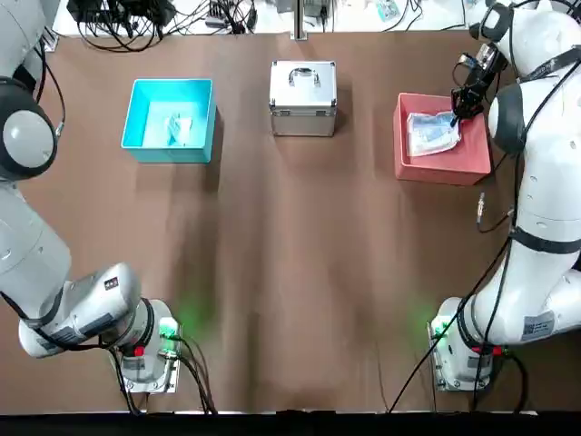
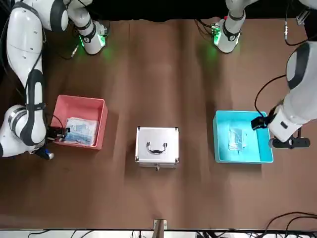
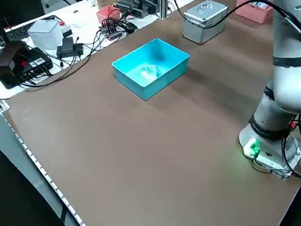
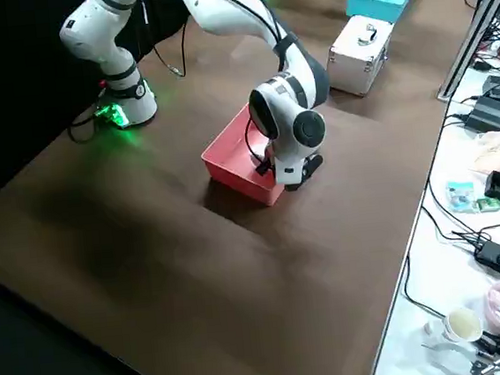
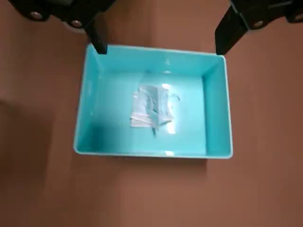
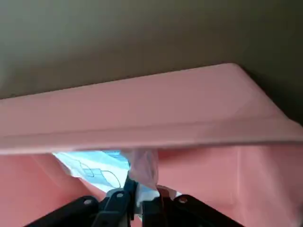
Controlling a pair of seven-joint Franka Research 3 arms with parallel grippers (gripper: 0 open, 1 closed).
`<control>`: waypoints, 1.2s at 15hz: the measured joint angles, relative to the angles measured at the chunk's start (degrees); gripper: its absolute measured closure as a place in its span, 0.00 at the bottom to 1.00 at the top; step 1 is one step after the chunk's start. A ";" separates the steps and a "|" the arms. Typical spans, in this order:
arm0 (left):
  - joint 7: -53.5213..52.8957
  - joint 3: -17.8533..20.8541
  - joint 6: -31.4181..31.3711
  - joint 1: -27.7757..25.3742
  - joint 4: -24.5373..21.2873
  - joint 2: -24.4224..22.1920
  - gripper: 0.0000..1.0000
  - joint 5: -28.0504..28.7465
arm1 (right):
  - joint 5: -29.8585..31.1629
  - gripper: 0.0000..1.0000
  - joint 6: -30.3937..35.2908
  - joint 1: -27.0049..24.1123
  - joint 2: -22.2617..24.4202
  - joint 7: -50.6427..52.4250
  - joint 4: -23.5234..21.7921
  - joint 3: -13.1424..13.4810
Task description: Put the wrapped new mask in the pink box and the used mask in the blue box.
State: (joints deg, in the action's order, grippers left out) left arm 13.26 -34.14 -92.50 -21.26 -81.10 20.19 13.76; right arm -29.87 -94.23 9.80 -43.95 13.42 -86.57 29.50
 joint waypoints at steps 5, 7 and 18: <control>0.04 0.01 6.91 -0.02 1.11 -1.21 0.00 -3.63 | 0.23 0.93 0.00 -0.36 -0.02 1.15 2.21 -0.35; 0.30 0.19 7.10 -0.09 1.29 -1.62 0.00 -3.63 | 0.44 0.93 0.22 -0.51 -0.14 2.26 2.20 -0.34; 0.53 20.28 9.21 17.12 0.70 -8.30 0.00 -9.03 | 1.62 0.57 8.77 -1.30 -2.53 5.27 2.53 -0.58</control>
State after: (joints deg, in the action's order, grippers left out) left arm 13.79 -13.86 -83.28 -4.14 -80.39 11.89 4.74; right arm -28.25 -85.46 8.50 -46.48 18.69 -84.04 28.92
